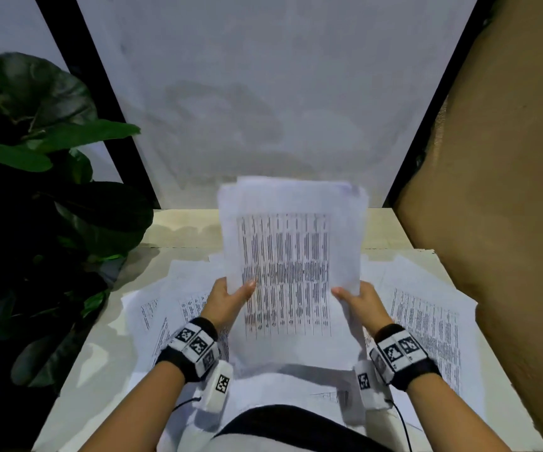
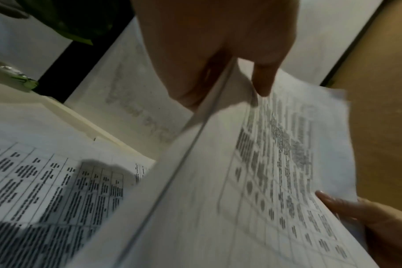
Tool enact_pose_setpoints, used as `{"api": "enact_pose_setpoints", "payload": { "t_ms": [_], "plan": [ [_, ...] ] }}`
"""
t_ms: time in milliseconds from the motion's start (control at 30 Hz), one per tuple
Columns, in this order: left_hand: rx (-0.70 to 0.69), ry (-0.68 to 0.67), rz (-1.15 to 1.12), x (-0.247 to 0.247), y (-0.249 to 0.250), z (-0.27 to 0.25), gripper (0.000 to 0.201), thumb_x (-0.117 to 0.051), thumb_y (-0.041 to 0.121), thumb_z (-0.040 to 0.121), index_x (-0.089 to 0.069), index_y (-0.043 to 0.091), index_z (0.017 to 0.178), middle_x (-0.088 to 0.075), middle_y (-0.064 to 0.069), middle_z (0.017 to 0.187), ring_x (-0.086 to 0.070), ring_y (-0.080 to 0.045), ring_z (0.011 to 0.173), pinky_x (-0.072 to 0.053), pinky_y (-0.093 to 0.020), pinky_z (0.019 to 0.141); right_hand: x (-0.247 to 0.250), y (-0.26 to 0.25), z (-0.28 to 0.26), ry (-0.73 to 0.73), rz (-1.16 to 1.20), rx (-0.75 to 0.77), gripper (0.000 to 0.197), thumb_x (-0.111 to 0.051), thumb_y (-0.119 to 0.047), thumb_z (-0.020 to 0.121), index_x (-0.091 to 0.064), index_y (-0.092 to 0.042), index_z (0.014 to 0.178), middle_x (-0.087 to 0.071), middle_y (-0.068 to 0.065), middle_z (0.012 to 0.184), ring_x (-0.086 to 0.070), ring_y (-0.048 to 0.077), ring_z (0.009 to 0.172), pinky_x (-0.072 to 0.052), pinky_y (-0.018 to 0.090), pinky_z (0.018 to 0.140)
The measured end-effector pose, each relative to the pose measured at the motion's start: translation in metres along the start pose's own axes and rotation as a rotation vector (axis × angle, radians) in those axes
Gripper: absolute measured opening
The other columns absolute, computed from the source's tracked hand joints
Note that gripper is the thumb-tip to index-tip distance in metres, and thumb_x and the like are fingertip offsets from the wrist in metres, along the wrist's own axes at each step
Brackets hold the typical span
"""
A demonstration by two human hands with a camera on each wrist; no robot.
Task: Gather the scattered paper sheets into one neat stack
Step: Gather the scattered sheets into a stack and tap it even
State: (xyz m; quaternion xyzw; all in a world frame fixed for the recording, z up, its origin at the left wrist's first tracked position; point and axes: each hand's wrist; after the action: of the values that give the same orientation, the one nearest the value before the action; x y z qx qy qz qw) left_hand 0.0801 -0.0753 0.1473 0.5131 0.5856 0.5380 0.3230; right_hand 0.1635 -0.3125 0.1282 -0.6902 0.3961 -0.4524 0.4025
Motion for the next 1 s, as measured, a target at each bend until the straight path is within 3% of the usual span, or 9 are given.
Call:
{"api": "enact_pose_setpoints", "payload": {
  "t_ms": [133, 267, 367, 400, 467, 533, 667, 900, 1000],
  "plan": [
    [0.039, -0.017, 0.103, -0.001, -0.003, 0.0, 0.017, -0.055, 0.027, 0.087, -0.049, 0.011, 0.085, -0.056, -0.001, 0.081, -0.058, -0.022, 0.085, -0.041, -0.02, 0.064, 0.008, -0.022, 0.001, 0.062, 0.143, 0.09, 0.033, -0.06, -0.01, 0.084, -0.056, 0.001, 0.115, -0.062, 0.01, 0.102, -0.058, 0.023, 0.095, -0.047, 0.029, 0.08],
    [-0.051, 0.11, 0.096, -0.015, -0.011, -0.002, 0.012, -0.049, 0.03, 0.089, -0.053, 0.021, 0.082, -0.054, -0.005, 0.08, -0.052, -0.019, 0.076, -0.042, -0.024, 0.062, -0.001, -0.028, -0.005, -0.03, 0.138, 0.145, 0.033, -0.058, -0.006, 0.085, -0.054, -0.003, 0.117, -0.06, 0.005, 0.108, -0.058, 0.021, 0.1, -0.043, 0.032, 0.094],
    [-0.049, 0.056, 0.02, -0.027, -0.007, -0.008, 0.031, -0.052, 0.033, 0.086, -0.049, 0.017, 0.112, -0.057, 0.009, 0.092, -0.055, -0.002, 0.081, -0.044, -0.013, 0.065, -0.008, -0.027, -0.008, 0.035, 0.19, 0.206, 0.029, -0.056, -0.006, 0.086, -0.056, -0.006, 0.115, -0.063, 0.004, 0.102, -0.062, 0.014, 0.092, -0.048, 0.028, 0.088],
    [-0.049, 0.057, -0.024, -0.028, -0.005, -0.009, 0.046, -0.057, 0.039, 0.081, -0.047, 0.013, 0.117, -0.059, 0.004, 0.1, -0.057, -0.005, 0.087, -0.048, -0.016, 0.069, -0.009, -0.028, -0.009, 0.046, 0.215, 0.221, 0.027, -0.057, -0.006, 0.086, -0.057, -0.008, 0.113, -0.065, 0.001, 0.097, -0.065, 0.006, 0.085, -0.051, 0.022, 0.082],
    [-0.065, 0.088, -0.088, -0.026, -0.005, -0.005, 0.051, -0.064, 0.044, 0.071, -0.052, 0.01, 0.108, -0.06, -0.008, 0.105, -0.061, -0.022, 0.098, -0.054, -0.034, 0.083, -0.009, -0.028, -0.009, 0.045, 0.267, 0.244, 0.024, -0.06, -0.005, 0.083, -0.058, -0.01, 0.106, -0.065, -0.004, 0.089, -0.065, -0.008, 0.07, -0.052, 0.01, 0.065],
    [-0.108, 0.096, -0.088, -0.022, 0.002, -0.008, 0.038, -0.069, 0.042, 0.069, -0.054, 0.018, 0.095, -0.061, -0.003, 0.093, -0.062, -0.026, 0.096, -0.05, -0.047, 0.09, -0.008, -0.028, -0.01, 0.037, 0.286, 0.252, 0.021, -0.065, -0.006, 0.08, -0.061, -0.01, 0.1, -0.065, -0.004, 0.085, -0.064, -0.01, 0.066, -0.05, 0.007, 0.06],
    [-0.26, 0.055, -0.078, -0.019, 0.003, -0.012, 0.082, -0.06, 0.079, 0.043, -0.055, 0.017, 0.096, -0.062, 0.002, 0.086, -0.063, -0.003, 0.078, -0.053, -0.019, 0.072, -0.007, -0.025, -0.011, 0.024, 0.34, 0.251, 0.016, -0.068, -0.006, 0.077, -0.064, -0.018, 0.086, -0.067, 0.0, 0.083, -0.066, -0.006, 0.069, -0.051, 0.008, 0.062],
    [-0.311, -0.01, -0.127, -0.014, 0.01, -0.01, 0.073, -0.065, 0.078, 0.038, -0.058, 0.024, 0.087, -0.063, -0.003, 0.081, -0.065, -0.003, 0.071, -0.056, -0.034, 0.071, 0.002, -0.034, -0.011, -0.028, 0.334, 0.327, 0.018, -0.068, -0.004, 0.076, -0.063, -0.02, 0.084, -0.065, 0.003, 0.082, -0.065, -0.002, 0.07, -0.052, 0.014, 0.063],
    [-0.369, -0.038, -0.16, -0.005, 0.025, -0.012, 0.067, -0.067, 0.071, 0.045, -0.059, 0.018, 0.085, -0.063, -0.003, 0.078, -0.064, -0.007, 0.073, -0.056, -0.027, 0.071, 0.018, -0.047, -0.012, -0.13, 0.41, 0.38, 0.029, -0.075, -0.018, 0.065, -0.065, -0.017, 0.092, -0.072, -0.006, 0.083, -0.067, 0.004, 0.083, -0.054, 0.018, 0.073]
  ]
}}
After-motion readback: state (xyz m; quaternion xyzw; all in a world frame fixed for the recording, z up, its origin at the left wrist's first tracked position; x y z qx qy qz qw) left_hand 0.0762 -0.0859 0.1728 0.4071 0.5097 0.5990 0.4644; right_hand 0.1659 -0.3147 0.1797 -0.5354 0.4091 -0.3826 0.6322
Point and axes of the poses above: each hand's wrist, its own z-axis towards the middle knuckle, its own x-axis out of the back of the hand, y = z × x
